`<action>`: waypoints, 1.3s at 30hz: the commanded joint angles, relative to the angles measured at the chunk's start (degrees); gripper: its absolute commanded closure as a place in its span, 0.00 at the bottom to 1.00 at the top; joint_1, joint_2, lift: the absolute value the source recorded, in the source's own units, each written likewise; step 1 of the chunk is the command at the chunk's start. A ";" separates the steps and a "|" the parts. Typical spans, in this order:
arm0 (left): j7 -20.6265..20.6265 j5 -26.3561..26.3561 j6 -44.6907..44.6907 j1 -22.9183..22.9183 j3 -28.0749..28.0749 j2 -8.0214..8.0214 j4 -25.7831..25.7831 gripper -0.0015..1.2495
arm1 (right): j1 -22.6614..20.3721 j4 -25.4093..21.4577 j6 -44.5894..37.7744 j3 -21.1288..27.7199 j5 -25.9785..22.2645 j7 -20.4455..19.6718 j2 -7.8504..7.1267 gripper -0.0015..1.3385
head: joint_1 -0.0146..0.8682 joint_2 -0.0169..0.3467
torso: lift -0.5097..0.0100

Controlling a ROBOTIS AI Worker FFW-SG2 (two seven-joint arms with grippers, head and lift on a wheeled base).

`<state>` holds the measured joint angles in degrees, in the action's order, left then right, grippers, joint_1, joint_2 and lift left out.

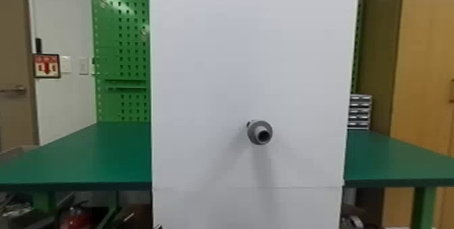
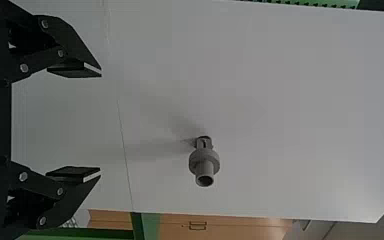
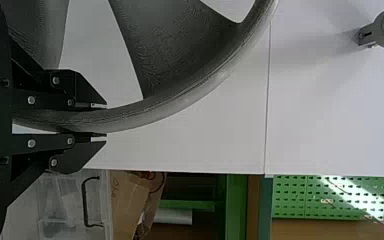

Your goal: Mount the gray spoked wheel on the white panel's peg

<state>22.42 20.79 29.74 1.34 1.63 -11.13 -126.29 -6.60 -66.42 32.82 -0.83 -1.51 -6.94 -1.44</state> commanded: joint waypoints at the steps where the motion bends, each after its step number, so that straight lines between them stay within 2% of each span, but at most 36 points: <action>1: -0.27 -0.58 -0.82 0.59 0.04 0.23 -0.36 0.43 | 0.01 0.06 0.05 0.13 0.10 0.00 0.12 0.87 | 0.16 0.03 | 0.22; 18: -0.80 -0.84 -0.82 0.59 -0.57 -0.30 -0.45 0.43 | 0.01 0.41 0.05 0.66 0.45 0.00 0.30 0.87 | 0.16 0.03 | 0.22; 30: -0.80 -1.02 -0.82 -0.02 -0.92 -0.74 -0.45 0.43 | -0.16 0.32 -0.66 1.54 -0.16 0.00 1.49 0.88 | 0.16 0.03 | 0.22; 35: -0.80 -1.11 -0.82 -0.11 -1.01 -0.74 -0.45 0.43 | -0.25 -1.79 -2.94 1.36 -0.69 0.00 1.49 0.88 | 0.16 0.03 | 0.22; 39: -0.80 -1.11 -0.82 -0.11 -1.01 -0.74 -0.45 0.43 | -0.34 -5.57 -6.72 0.04 -1.22 0.00 1.44 0.88 | 0.16 0.03 | 0.22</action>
<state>21.61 19.71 28.91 1.25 0.64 -11.87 -126.74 -6.86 -68.62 29.51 0.37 -2.15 -6.94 -0.01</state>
